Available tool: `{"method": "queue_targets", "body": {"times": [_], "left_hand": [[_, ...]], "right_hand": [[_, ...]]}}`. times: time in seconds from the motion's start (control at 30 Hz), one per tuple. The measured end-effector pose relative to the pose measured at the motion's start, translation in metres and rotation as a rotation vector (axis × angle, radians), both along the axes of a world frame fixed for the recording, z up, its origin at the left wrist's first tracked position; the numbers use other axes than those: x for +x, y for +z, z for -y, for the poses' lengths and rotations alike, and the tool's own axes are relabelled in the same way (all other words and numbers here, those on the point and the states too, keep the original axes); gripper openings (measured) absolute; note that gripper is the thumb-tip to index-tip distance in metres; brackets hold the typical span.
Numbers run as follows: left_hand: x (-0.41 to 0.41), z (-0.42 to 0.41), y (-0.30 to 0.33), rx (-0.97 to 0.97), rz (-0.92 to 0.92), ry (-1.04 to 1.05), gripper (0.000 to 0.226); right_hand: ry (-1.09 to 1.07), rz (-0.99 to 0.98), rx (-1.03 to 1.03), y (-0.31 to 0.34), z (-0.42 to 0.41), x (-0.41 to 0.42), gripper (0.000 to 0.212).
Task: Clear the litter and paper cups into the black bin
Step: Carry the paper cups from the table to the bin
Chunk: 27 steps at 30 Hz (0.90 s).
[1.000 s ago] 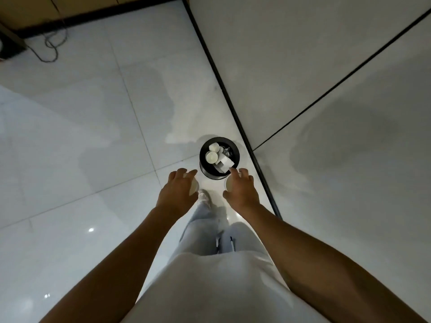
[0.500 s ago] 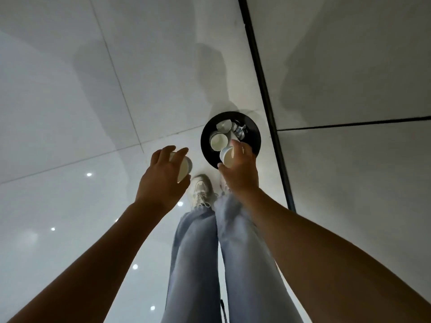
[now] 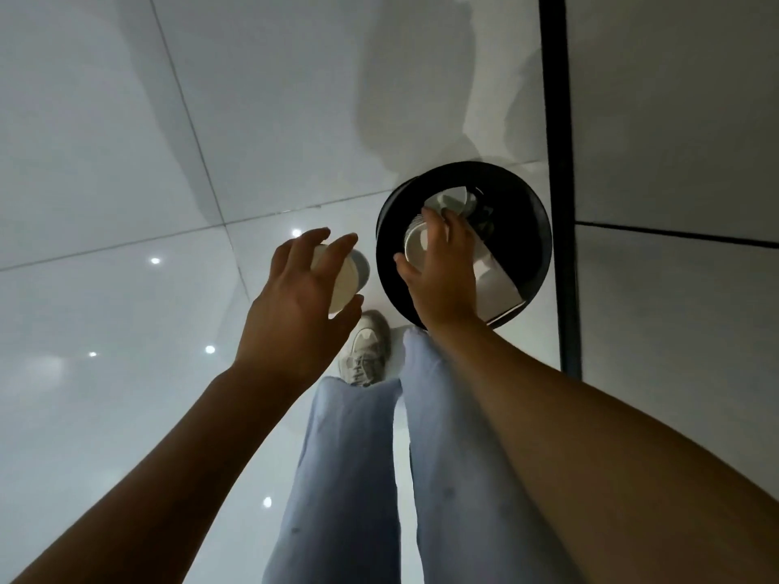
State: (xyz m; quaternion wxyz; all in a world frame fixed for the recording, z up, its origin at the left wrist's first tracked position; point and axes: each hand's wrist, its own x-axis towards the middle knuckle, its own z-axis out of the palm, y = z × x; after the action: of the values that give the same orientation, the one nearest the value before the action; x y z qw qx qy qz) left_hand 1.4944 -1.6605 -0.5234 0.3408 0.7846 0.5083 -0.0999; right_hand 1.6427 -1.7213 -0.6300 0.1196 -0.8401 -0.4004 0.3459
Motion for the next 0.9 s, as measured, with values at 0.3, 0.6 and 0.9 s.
{"method": "queue_targets", "body": {"times": [0.3,0.6,0.9], "left_hand": [[0.014,0.001,0.004,-0.032,-0.002,0.01,0.066],[0.022,0.005,0.013,-0.051,-0.019,0.014,0.066],[0.025,0.011,0.021,-0.06,-0.046,-0.002,0.066]], "right_hand": [[-0.062,-0.039,0.075,0.011,0.018,0.009,0.073],[0.065,-0.024,0.005,0.021,0.024,0.019,0.074],[0.212,0.007,-0.058,0.025,0.019,0.027,0.078]]}}
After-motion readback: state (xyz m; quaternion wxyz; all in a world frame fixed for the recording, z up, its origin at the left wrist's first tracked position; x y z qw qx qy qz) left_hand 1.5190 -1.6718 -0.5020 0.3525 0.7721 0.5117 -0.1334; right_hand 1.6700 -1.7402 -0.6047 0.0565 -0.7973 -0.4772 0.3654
